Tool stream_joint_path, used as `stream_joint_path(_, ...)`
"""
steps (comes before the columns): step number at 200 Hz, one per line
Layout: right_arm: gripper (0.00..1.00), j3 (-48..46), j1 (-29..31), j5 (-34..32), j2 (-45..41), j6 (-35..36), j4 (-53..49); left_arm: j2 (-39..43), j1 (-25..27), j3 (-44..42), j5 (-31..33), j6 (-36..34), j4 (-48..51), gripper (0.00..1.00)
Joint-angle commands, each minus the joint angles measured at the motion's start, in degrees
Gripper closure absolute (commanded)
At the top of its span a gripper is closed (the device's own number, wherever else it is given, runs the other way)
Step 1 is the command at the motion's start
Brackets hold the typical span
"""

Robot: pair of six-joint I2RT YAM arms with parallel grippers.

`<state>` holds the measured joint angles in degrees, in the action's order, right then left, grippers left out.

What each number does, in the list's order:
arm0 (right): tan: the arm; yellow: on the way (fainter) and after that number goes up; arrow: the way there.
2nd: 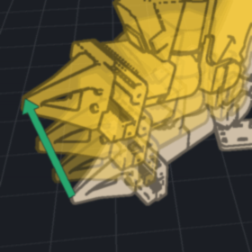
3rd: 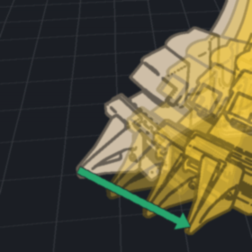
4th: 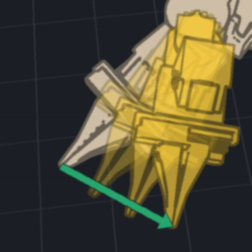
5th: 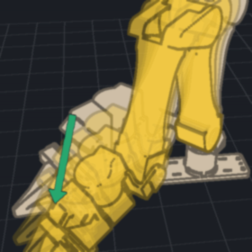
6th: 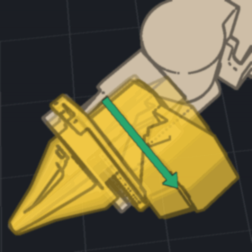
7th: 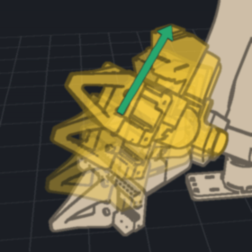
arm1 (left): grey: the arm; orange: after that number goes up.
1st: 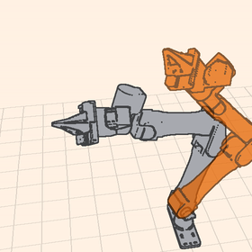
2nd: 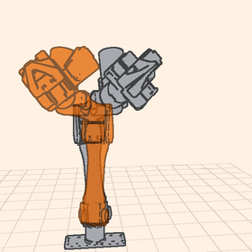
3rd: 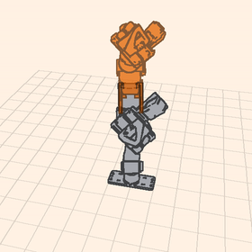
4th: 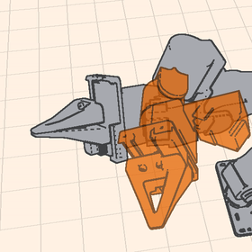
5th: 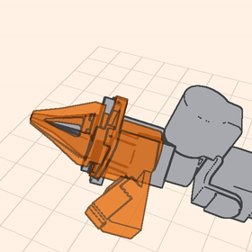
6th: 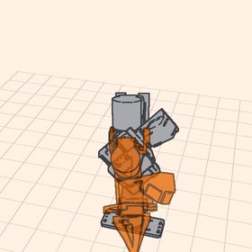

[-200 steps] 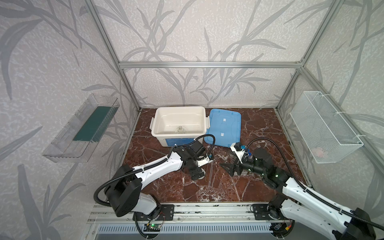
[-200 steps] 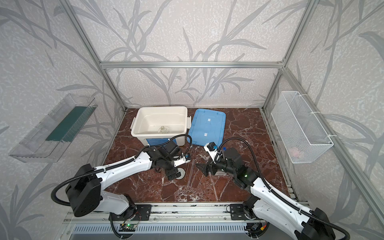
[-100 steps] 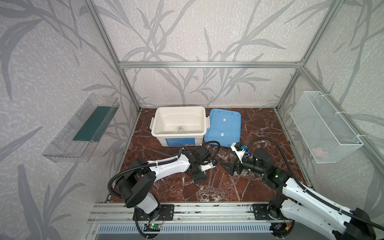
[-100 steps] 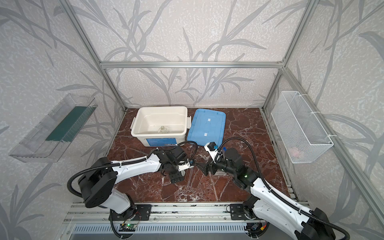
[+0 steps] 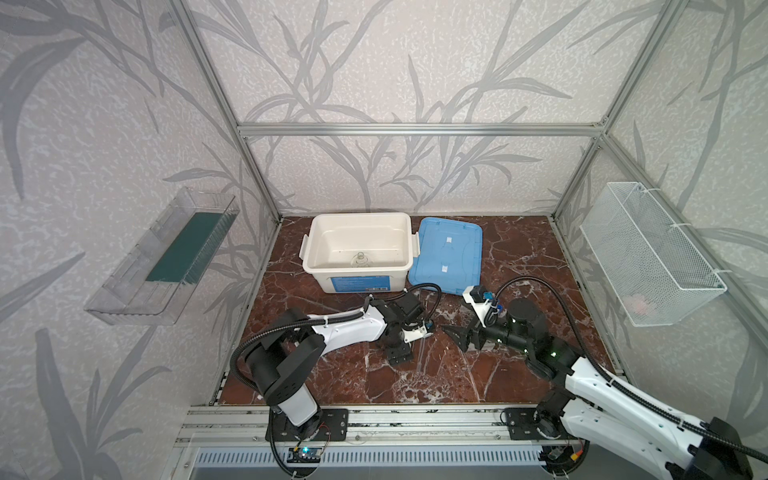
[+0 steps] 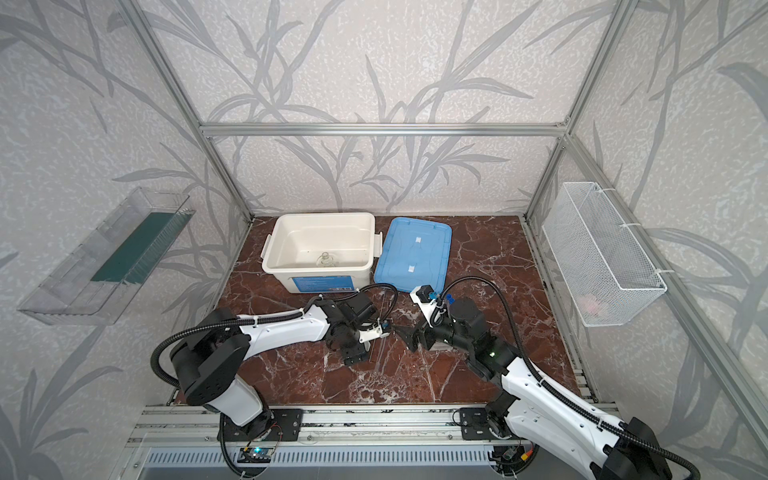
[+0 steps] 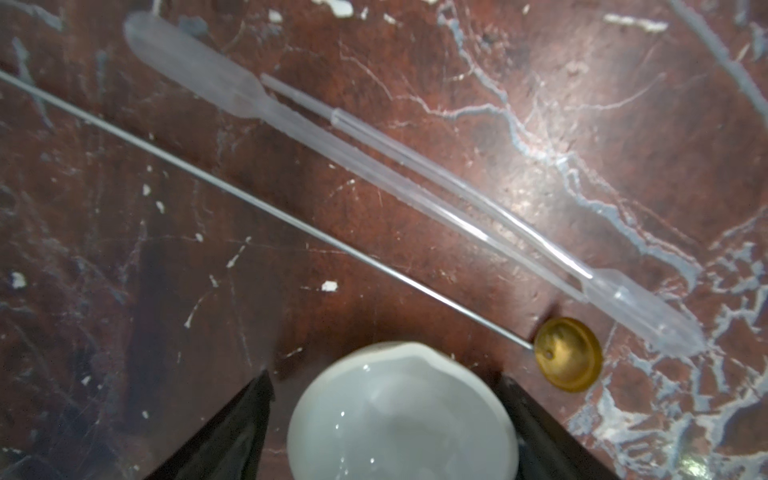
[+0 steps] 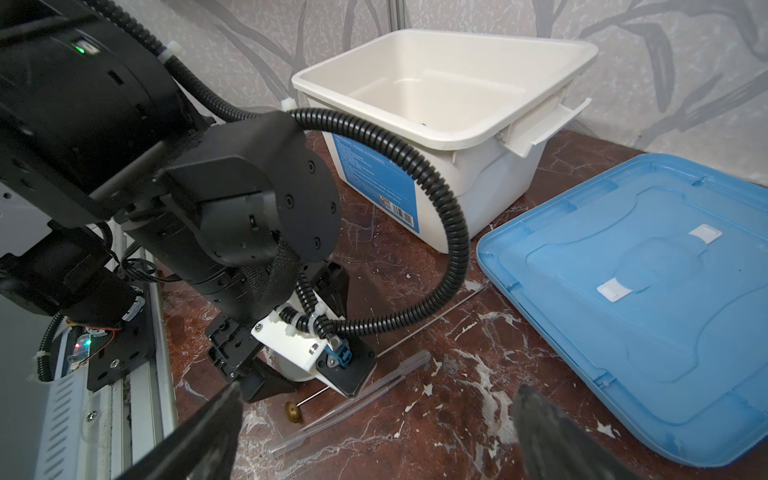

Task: Organize the chemistry lab equipment
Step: 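Grasp the white porcelain dish rim with the left gripper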

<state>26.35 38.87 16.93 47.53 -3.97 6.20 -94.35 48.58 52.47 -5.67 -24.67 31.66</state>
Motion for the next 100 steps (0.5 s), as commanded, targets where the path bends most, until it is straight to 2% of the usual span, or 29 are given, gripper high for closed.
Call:
stream_joint_path(1, 0.01, -0.7, -0.2, -1.3, -0.9, 0.9, 1.3, -1.5, -0.1, 1.4, -1.3, -1.4, 1.3, 0.17)
stream_joint_path(52, 0.01, -0.9, -0.2, -2.1, -0.7, 1.2, 1.0, -2.4, -0.1, 1.7, -2.2, -1.2, 3.1, 0.28)
stream_joint_path(100, 0.01, -0.8, -0.2, -2.4, -0.6, 1.2, 0.8, -1.7, -0.1, 1.5, -1.9, -0.7, 3.8, 0.32)
